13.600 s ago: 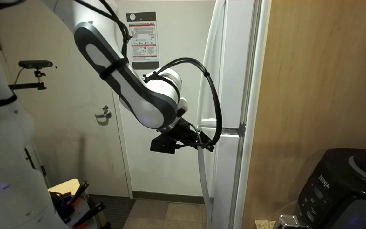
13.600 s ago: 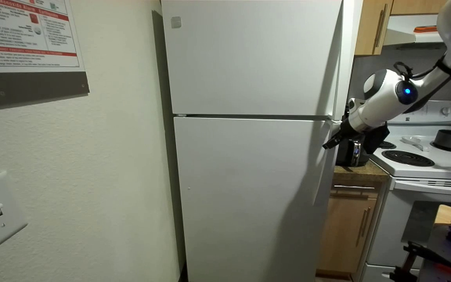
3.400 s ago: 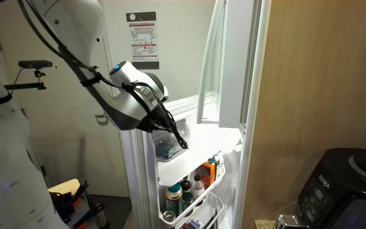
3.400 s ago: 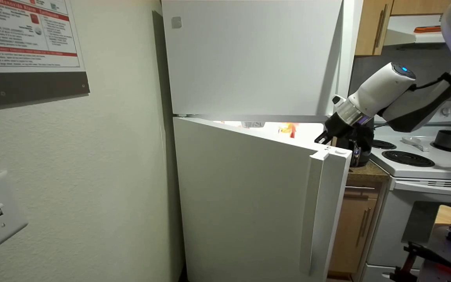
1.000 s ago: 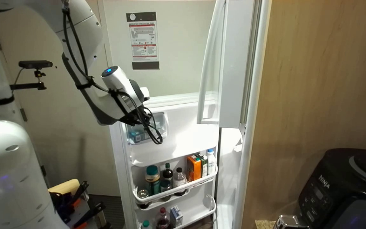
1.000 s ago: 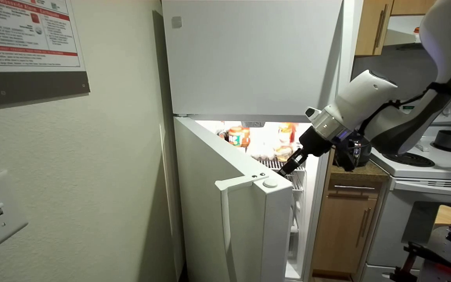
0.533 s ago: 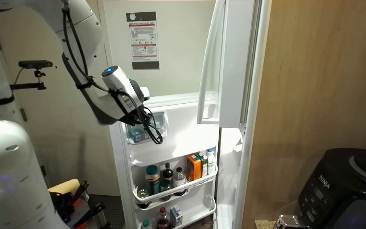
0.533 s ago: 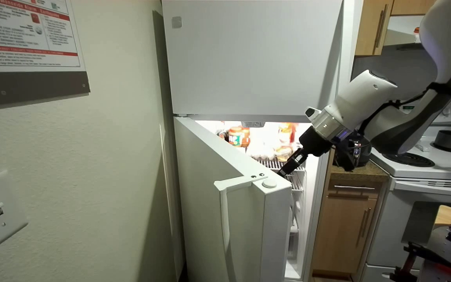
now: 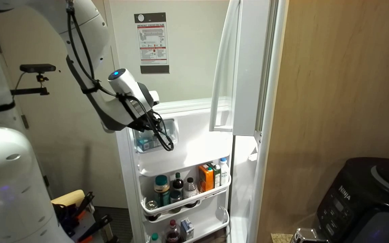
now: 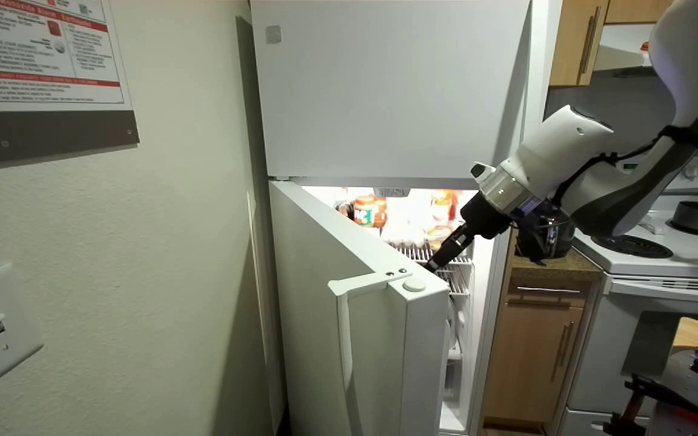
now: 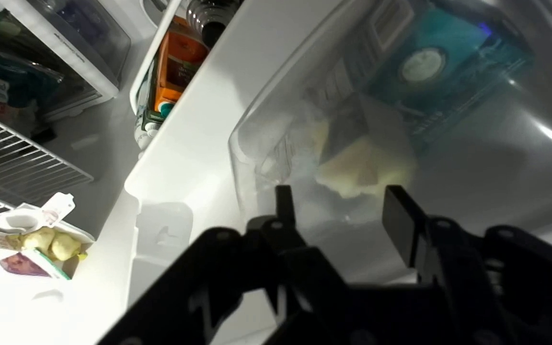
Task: Open the fridge
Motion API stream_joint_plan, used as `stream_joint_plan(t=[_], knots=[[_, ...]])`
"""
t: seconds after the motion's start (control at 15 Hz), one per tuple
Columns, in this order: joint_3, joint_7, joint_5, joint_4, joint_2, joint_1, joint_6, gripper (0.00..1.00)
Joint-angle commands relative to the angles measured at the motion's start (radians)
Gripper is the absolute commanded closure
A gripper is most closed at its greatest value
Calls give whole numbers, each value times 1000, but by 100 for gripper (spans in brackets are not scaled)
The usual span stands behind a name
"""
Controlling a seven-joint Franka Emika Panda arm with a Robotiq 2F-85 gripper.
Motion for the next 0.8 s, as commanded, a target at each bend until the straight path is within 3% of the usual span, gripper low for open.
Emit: stream_joint_plan(t=[0.0, 0.13, 0.2, 0.47, 0.73], knots=[[28, 8, 24, 23, -16, 29, -4, 16], [49, 14, 36, 49, -1, 51, -11, 3], [73, -131, 206, 29, 4, 71, -19, 0], [133, -318, 503, 64, 80, 124, -77, 0], [168, -562, 789, 93, 141, 148, -55, 0]])
